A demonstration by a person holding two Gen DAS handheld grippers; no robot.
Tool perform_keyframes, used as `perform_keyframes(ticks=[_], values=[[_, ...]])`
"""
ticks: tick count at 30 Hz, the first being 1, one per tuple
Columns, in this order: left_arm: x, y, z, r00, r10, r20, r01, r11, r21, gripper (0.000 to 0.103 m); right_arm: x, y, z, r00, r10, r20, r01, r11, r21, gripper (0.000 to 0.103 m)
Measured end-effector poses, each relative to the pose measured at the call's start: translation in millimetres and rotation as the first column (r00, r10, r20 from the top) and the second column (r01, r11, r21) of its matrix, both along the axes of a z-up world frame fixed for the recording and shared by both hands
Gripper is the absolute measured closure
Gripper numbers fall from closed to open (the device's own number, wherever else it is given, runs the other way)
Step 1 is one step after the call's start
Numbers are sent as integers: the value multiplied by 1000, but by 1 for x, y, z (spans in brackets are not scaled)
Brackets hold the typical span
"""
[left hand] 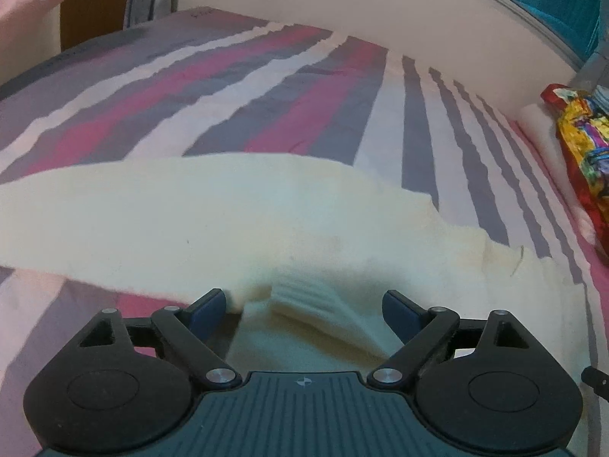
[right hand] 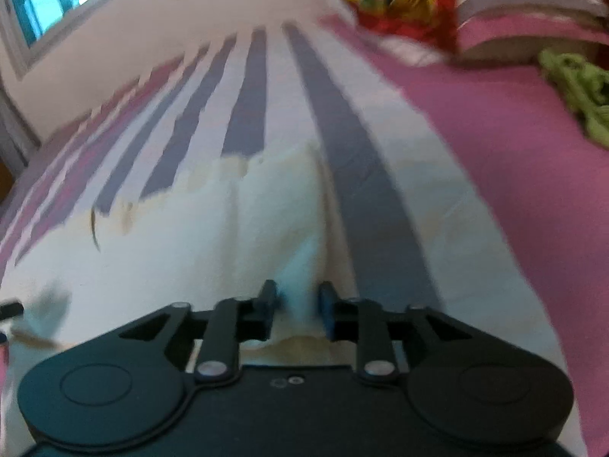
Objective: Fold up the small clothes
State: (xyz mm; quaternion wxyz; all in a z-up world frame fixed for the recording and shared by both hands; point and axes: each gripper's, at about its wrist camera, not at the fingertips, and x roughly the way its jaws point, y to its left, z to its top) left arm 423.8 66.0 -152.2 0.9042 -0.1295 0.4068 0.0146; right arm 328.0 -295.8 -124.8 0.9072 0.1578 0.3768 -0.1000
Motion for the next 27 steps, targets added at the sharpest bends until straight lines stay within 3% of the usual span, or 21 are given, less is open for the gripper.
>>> perform_keyframes(ticks=[3, 7, 9, 11, 15, 18, 22, 27], values=[[-6, -2, -8, 1000, -16, -27, 15, 1000, -22, 41, -19, -3, -2, 1000, 18, -1, -18, 1000, -24, 76], [-7, -10, -11, 1000, 1, -18, -1, 1000, 17, 41, -39, -2, -11, 998, 48, -28, -49, 998, -40, 76], [-6, -12, -12, 1000, 17, -19, -16, 999, 35, 49, -39, -1, -13, 998, 52, -39, -54, 998, -42, 78], [-5, -11, -13, 999, 27, -17, -27, 999, 30, 49, -37, 3, -12, 997, 71, -37, -72, 997, -37, 80], [0, -15, -16, 999, 33, -6, -33, 997, 64, 49, -23, 12, -13, 997, 74, -23, -76, 987, -142, 82], [3, -18, -19, 999, 35, -1, -35, 995, 91, 49, -15, 6, -12, 999, 37, 2, -36, 994, -104, 85], [2, -21, -20, 999, 33, 4, -34, 993, 111, 49, -25, -18, -25, 995, -95, -17, 95, 995, -6, 96], [-12, -13, -2, 999, 47, 1, -47, 995, 86, 48, -35, -9, -13, 998, -65, -21, 65, 998, -17, 91]])
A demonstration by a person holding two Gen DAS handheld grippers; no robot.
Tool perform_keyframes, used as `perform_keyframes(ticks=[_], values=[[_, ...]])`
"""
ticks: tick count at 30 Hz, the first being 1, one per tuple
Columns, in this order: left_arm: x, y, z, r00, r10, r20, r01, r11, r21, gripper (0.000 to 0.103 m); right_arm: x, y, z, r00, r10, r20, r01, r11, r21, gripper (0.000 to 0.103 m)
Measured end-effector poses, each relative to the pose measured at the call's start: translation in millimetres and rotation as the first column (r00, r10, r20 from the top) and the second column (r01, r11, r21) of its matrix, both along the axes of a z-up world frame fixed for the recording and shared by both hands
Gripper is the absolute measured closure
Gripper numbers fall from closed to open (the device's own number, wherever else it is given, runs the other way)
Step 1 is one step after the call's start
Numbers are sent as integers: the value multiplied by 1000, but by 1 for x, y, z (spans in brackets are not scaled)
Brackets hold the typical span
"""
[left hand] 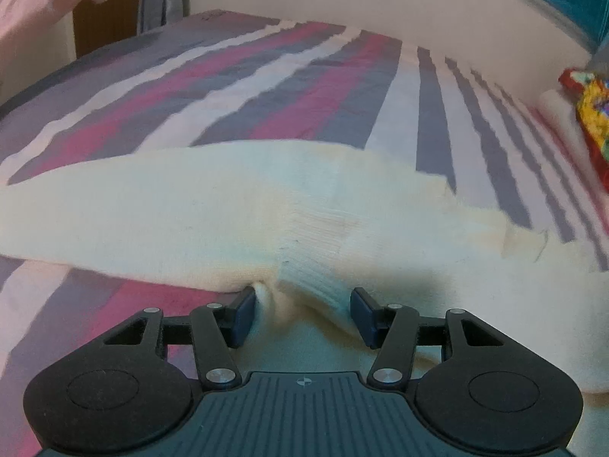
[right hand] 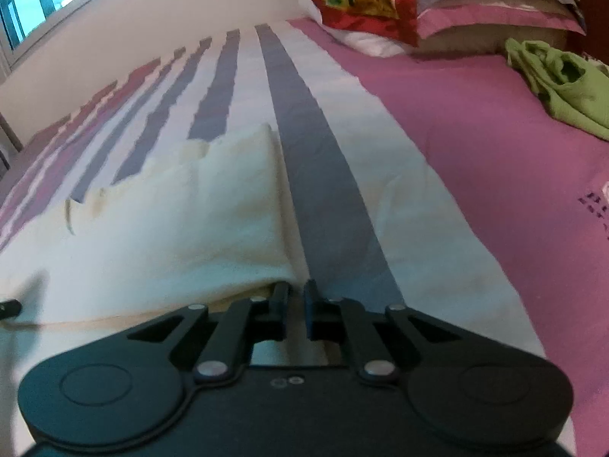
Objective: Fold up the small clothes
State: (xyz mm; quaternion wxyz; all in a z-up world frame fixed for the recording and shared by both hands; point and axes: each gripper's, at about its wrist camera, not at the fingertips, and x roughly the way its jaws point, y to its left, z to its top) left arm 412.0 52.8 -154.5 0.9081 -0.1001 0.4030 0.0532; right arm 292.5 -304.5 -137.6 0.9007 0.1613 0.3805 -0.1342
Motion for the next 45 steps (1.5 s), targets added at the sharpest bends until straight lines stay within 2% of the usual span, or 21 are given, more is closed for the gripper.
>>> perform_keyframes(ticks=[1, 3, 6, 9, 10, 13, 15, 17, 19, 21, 23, 25, 26, 27, 28, 30, 32, 35, 39, 42, 45], values=[[-8, 3, 6, 1000, -10, 16, 10, 1000, 4, 48, -9, -2, 5, 1000, -7, 20, 7, 1000, 23, 85], [-19, 8, 14, 999, -26, 36, 26, 1000, -3, 48, -21, -1, 16, 998, -13, 62, 10, 999, 48, 84], [-21, 5, 21, 998, -50, 42, 52, 998, -32, 48, -12, 13, 29, 995, 28, 100, -29, 999, 14, 82], [-15, -5, 26, 994, -83, 69, 87, 994, -64, 48, 16, 29, 26, 995, 72, 73, -74, 997, 32, 81], [-9, -9, 23, 994, -90, 66, 93, 995, -44, 48, 27, 37, 24, 994, 89, 59, -91, 996, 24, 81], [15, -8, -6, 996, -77, -56, 74, 996, -44, 48, 45, 56, 16, 990, 139, 20, -138, 990, -32, 80], [15, -10, -10, 995, -88, -48, 88, 996, -19, 48, 53, 60, 3, 989, 145, -41, -147, 988, -42, 80], [11, -14, -3, 992, -113, -59, 113, 994, 5, 48, 53, 58, 2, 987, 154, -50, -156, 987, -40, 79], [5, -7, 5, 991, -117, -67, 114, 993, -42, 48, 49, 57, 12, 987, 155, -29, -156, 988, -13, 76], [-1, 7, 6, 989, -109, -97, 97, 988, -123, 48, 44, 61, 23, 985, 175, 4, -175, 984, -16, 75], [-10, 28, 6, 987, -91, -134, 63, 978, -199, 48, 40, 70, 29, 981, 195, 15, -195, 981, -15, 69], [-25, 46, 7, 989, -109, -98, 86, 972, -218, 48, 38, 84, 32, 973, 230, 20, -230, 973, 3, 67], [-33, 53, 10, 991, -101, -85, 82, 976, -203, 48, 38, 95, 33, 968, 252, 16, -252, 968, 0, 67], [-39, 61, 12, 993, -82, -82, 66, 982, -177, 43, 39, 103, 33, 963, 270, 12, -270, 963, -2, 67], [-46, 72, 15, 995, -50, -88, 37, 989, -143, 23, 39, 112, 33, 958, 286, 11, -286, 958, 0, 66], [-56, 93, 21, 996, 19, -85, -27, 995, -99, 1, 39, 130, 33, 950, 313, 8, -313, 950, 9, 64], [-69, 124, 26, 995, 85, -48, -89, 991, -98, 1, 41, 150, 32, 940, 341, 1, -341, 940, 12, 61], [-78, 170, 21, 985, 149, -85, -162, 970, -179, 1, 44, 174, 31, 927, 374, -3, -374, 927, 13, 60], [-89, 226, 2, 953, 274, -132, -301, 912, -279, 1, 52, 206, 29, 912, 410, -7, -410, 912, 1, 60], [-94, 258, -11, 923, 357, -144, -385, 869, -311, 1, 62, 224, 28, 907, 422, -6, -422, 907, 10, 60], [-92, 275, -19, 902, 411, -132, -431, 847, -310, 1, 68, 242, 29, 898, 441, -2, -441, 898, -2, 60]])
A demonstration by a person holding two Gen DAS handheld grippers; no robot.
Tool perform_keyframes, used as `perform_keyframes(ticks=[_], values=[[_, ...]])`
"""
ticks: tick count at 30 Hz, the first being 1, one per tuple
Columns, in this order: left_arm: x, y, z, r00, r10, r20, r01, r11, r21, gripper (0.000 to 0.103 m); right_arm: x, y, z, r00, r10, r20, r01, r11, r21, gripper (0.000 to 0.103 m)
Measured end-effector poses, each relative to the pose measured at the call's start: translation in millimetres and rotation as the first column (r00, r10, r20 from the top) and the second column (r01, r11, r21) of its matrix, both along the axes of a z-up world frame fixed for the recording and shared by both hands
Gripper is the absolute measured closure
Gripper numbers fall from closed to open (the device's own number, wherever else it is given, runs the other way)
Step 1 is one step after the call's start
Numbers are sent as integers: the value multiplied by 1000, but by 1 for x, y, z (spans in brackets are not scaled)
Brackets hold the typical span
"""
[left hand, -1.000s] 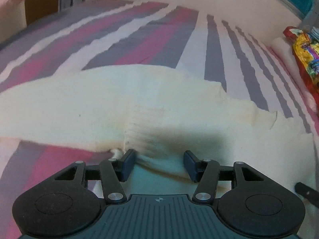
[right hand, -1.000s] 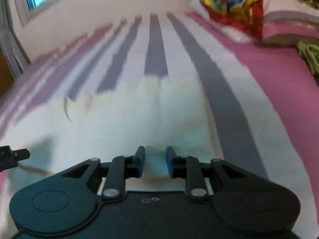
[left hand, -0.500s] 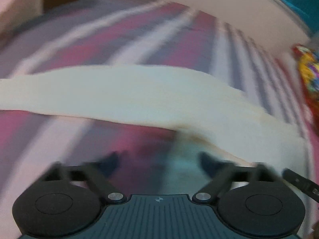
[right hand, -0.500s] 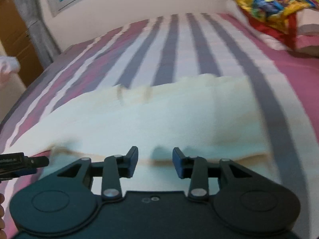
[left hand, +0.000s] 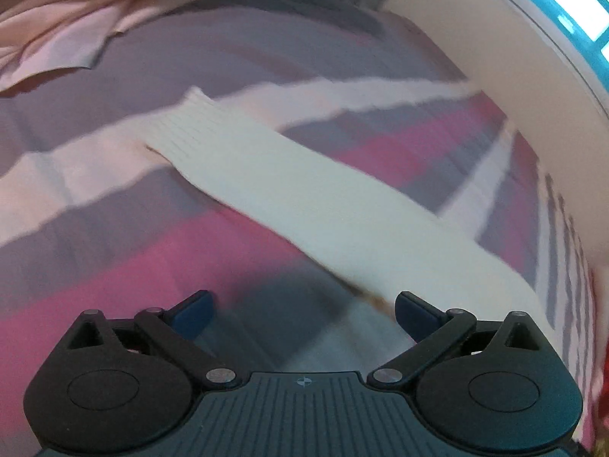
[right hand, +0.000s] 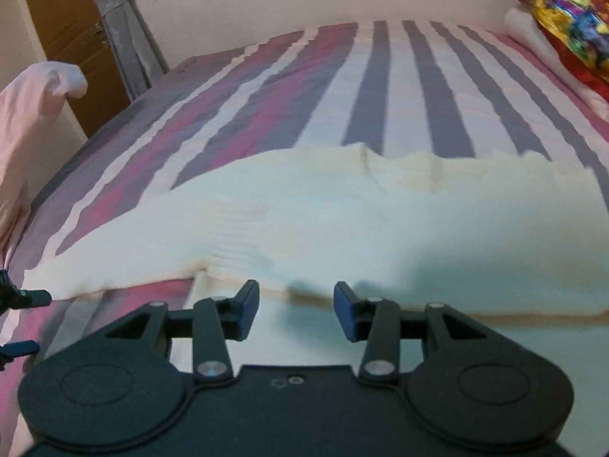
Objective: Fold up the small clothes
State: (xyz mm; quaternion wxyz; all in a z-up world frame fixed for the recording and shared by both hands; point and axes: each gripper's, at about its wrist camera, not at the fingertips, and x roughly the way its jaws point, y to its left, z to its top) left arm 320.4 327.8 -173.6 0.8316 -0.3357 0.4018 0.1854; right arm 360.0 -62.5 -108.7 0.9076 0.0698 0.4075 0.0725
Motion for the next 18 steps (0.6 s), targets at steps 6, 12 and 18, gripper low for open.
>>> perform_keyframes(ticks=[6, 12, 18], values=[[6, 30, -16, 998, 59, 12, -58, 998, -40, 21, 10, 16, -6, 1000, 10, 5, -10, 1000, -26, 60], [22, 49, -24, 992, 115, 54, -109, 989, -104, 21, 20, 18, -15, 1000, -13, -4, 13, 1000, -25, 60], [30, 61, -30, 977, 189, 98, -173, 974, -147, 29, 25, 19, -20, 1000, -22, 0, 22, 999, -47, 60]])
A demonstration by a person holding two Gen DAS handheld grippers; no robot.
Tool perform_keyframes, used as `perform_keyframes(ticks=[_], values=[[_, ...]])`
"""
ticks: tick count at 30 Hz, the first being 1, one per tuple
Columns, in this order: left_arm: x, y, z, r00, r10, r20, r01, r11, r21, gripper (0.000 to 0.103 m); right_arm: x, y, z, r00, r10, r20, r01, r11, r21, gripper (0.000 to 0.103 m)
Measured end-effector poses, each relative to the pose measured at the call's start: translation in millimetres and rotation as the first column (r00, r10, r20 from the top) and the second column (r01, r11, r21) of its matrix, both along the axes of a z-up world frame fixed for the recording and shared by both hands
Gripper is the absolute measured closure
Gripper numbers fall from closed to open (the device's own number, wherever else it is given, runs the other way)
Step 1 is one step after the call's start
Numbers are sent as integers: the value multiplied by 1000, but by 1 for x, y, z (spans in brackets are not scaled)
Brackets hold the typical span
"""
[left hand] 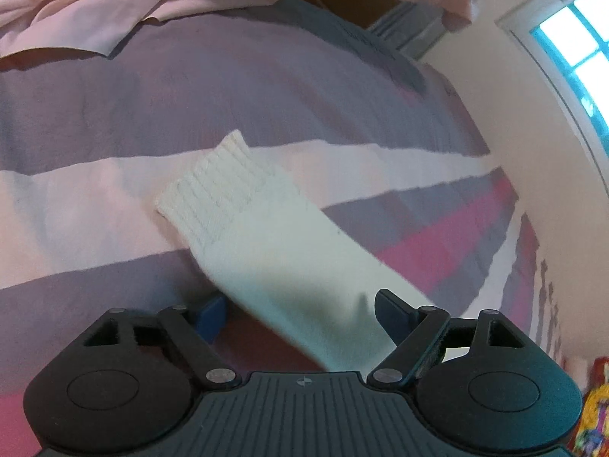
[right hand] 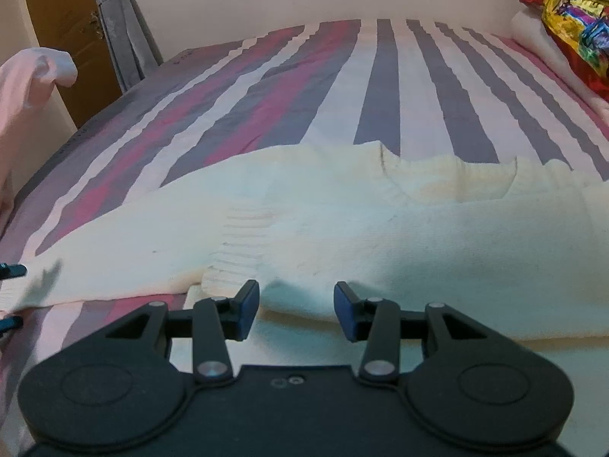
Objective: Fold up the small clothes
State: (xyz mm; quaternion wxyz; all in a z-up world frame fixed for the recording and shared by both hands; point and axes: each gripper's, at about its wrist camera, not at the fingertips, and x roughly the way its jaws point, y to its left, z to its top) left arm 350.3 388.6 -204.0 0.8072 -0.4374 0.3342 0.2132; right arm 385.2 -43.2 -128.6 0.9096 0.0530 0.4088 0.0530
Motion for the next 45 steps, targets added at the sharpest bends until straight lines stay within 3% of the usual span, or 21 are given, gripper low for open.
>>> perform_keyframes(ticks=[2, 3, 4, 7, 10, 14, 17, 19, 20, 22, 26, 30, 35, 38, 39, 41, 43, 45], values=[[4, 3, -2, 1000, 16, 0, -16, 1000, 2, 52, 2, -1, 0, 1000, -7, 1, 7, 1000, -4, 60], [6, 5, -4, 1000, 24, -2, -24, 1000, -11, 70, 3, -1, 0, 1000, -10, 2, 10, 1000, -2, 60], [6, 9, -8, 999, 40, -8, -41, 999, -31, 78, 4, -2, 1, 1000, -14, 4, 14, 1000, -3, 60], [7, 12, -12, 998, 65, -7, -65, 997, -50, 90, 7, -3, 3, 1000, -24, 14, 24, 1000, -10, 60], [10, 10, -10, 998, 62, -4, -63, 998, -32, 99, 13, -6, 3, 999, -47, 25, 47, 999, -19, 60], [11, -1, 10, 999, 33, 37, -34, 999, 36, 100, 26, 4, -18, 999, -30, -42, 26, 994, -109, 59], [18, -22, 42, 994, -61, 90, 48, 989, 138, 100, 29, 4, -17, 998, -31, -51, 26, 994, -108, 61], [28, -48, 67, 979, -155, 133, 126, 971, 204, 100, 22, -5, -5, 999, -54, 3, 54, 997, -46, 62], [32, -59, 77, 970, -196, 145, 162, 962, 218, 100, 18, -7, -3, 997, -71, 38, 74, 995, -73, 59], [43, -93, 97, 943, -287, 171, 241, 939, 244, 100, 26, -7, -17, 998, -32, -60, 25, 993, -115, 61], [67, -175, 118, 865, -468, 181, 411, 868, 278, 100, 11, -36, 2, 997, -74, 8, 74, 997, 4, 61], [85, -265, 118, 779, -605, 168, 553, 788, 272, 100, -6, -78, 20, 995, -94, 34, 92, 994, 59, 61], [94, -380, 93, 656, -751, 77, 719, 653, 240, 100, -35, -131, 26, 992, -121, 39, 119, 992, 44, 58], [87, -424, 80, 579, -815, 6, 796, 567, 210, 99, -47, -159, 20, 988, -153, 16, 151, 987, 56, 53], [87, -433, 77, 558, -830, -12, 818, 547, 177, 98, -51, -167, 18, 988, -157, 3, 156, 985, 71, 53], [72, -436, 77, 546, -838, 15, 830, 544, 123, 84, -56, -175, 11, 986, -164, -18, 165, 983, 78, 53], [64, -434, 87, 555, -831, 45, 818, 555, 151, 37, -61, -178, 7, 987, -160, -26, 161, 983, 86, 52], [54, -428, 103, 569, -819, 72, 792, 570, 221, 18, -62, -178, 6, 987, -155, -31, 157, 982, 107, 52]])
